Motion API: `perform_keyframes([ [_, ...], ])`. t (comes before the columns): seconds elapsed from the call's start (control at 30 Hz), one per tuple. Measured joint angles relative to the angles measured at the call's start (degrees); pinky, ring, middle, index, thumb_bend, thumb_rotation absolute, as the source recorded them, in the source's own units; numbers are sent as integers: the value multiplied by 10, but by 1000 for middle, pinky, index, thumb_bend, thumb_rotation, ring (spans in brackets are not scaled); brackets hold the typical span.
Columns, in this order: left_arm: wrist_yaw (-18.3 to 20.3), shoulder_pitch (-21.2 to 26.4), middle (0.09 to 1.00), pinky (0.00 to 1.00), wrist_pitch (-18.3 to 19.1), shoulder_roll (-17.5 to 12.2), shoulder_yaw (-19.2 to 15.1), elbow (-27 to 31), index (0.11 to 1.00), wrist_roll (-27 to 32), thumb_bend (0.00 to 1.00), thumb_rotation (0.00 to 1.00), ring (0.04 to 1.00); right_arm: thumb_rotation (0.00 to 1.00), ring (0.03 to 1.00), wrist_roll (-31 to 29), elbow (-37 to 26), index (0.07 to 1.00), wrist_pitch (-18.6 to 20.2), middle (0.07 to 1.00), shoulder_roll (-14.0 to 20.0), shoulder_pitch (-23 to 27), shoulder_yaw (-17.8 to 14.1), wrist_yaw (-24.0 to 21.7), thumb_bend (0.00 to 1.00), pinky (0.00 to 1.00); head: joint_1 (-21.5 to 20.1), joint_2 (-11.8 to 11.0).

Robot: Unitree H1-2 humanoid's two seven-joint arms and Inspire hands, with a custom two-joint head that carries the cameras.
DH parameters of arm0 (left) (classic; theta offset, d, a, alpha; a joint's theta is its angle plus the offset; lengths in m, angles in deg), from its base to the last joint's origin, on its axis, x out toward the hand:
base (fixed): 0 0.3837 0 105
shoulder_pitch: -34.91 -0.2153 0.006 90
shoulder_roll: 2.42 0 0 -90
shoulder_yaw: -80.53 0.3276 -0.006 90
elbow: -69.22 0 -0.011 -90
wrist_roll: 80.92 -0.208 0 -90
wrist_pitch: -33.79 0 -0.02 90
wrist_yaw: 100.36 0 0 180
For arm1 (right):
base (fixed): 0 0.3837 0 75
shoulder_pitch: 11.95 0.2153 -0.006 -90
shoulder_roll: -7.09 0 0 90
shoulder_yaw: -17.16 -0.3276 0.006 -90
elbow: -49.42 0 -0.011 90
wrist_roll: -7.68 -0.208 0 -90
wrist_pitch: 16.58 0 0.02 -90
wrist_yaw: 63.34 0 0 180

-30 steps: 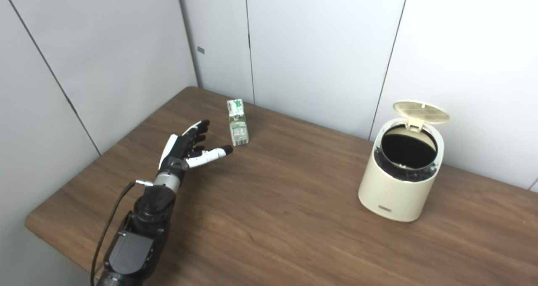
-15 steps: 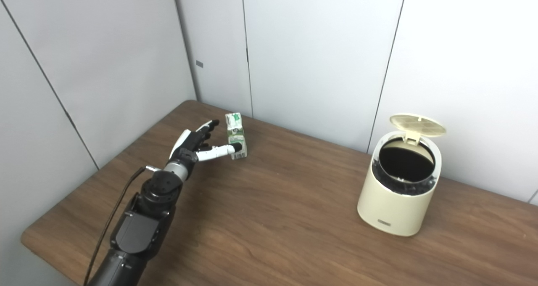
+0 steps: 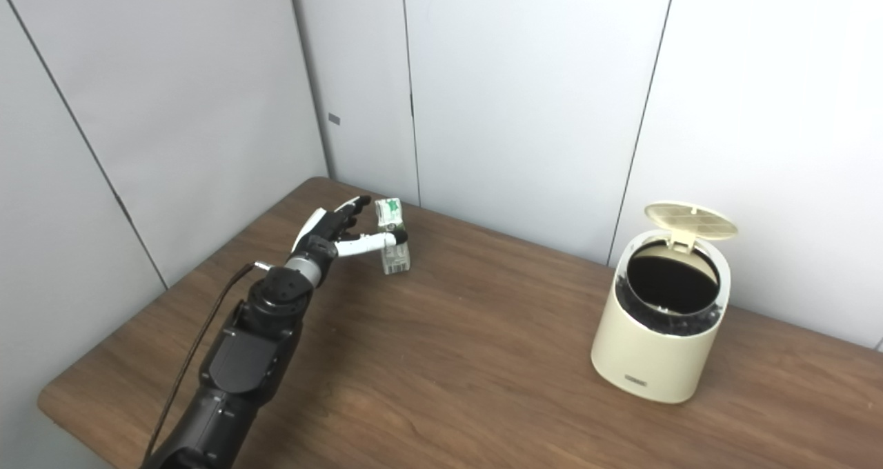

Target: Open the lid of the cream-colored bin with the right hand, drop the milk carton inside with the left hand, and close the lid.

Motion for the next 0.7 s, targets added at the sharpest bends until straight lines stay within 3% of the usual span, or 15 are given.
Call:
perform_keyframes([
  [0.07,10,5,1000,937,0,0,-2,-8,1000,-16,1000,335,993,163,503,-3,2,487,-2,562,1,1,1,0,486,337,-2,0],
  [0.1,14,6,1000,946,0,0,-4,-10,1000,-24,1000,324,997,66,478,-4,2,480,-3,558,1,1,1,0,489,325,-2,0],
  [0.2,21,16,999,932,0,2,-5,-24,1000,-33,1000,312,991,6,460,-1,1,478,0,556,1,1,2,0,491,310,-5,-1],
  [0.37,38,24,947,829,0,1,-3,-42,1000,-62,1000,274,927,0,481,11,-3,496,1,557,0,-1,5,0,471,339,-11,0],
  [0.43,39,25,880,776,0,1,1,-47,943,-73,1000,191,866,0,483,13,-4,495,1,553,0,-1,5,0,470,341,-12,1],
  [0.57,35,25,846,793,0,1,13,-48,850,-79,1000,35,838,0,483,14,-6,495,3,552,1,-3,5,0,470,342,-14,2],
  [0.7,32,25,849,838,0,-3,25,-48,848,-82,971,1,847,0,482,13,-7,492,4,546,0,-4,5,-1,470,341,-18,1],
])
